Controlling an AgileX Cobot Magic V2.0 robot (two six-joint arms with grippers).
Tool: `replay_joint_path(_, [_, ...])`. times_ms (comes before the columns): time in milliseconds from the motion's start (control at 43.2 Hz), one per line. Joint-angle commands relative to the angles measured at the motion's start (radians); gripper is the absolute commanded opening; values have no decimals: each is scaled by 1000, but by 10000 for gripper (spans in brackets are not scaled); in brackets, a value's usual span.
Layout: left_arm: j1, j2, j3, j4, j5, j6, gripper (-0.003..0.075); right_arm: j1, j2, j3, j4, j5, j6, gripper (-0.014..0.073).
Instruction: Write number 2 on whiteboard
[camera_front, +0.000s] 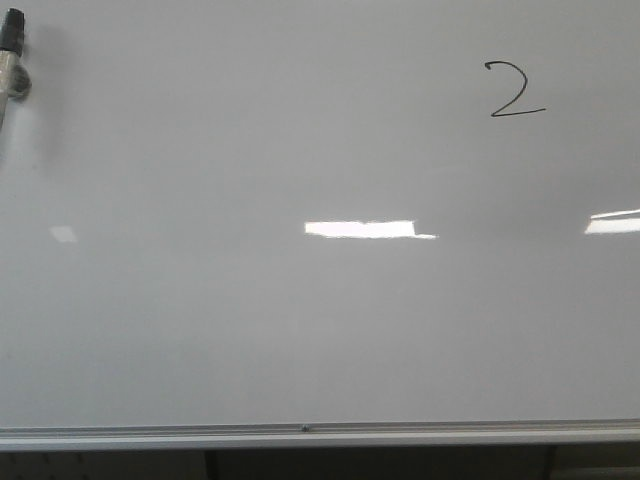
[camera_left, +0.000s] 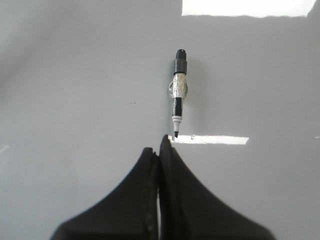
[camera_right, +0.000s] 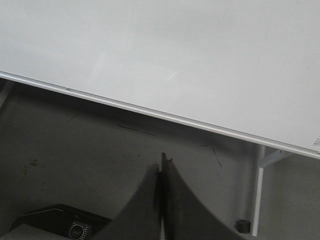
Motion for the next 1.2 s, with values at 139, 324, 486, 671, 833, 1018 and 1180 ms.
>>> replay_joint_path(139, [-7,-26,34,-1,-75,-12,-20,-10,-22,3,-22,-83,-10,-68])
replay_joint_path(324, [-7,-26,34,-1,-75,-12,-20,-70,-170,217,-47,-428,-19,-68])
replay_joint_path(486, [-7,-26,34,-1,-75,-12,-20,-71,-300,455,-47,-743,-19,-68])
replay_joint_path(671, [-7,-26,34,-1,-75,-12,-20,-71,-397,686,-47,-1059,-19,-68])
replay_joint_path(833, [-7,-26,34,-1,-75,-12,-20,-82,-474,836,-45,-1201,-18,-68])
replay_joint_path(1018, [-7,-26,34,-1,-75,-12,-20,-98,-521,938,-45,-1286,-18,-68])
replay_joint_path(1180, [-7,-26,34,-1,-75,-12,-20,-50,-521,936,-45,-1273,-18,-68])
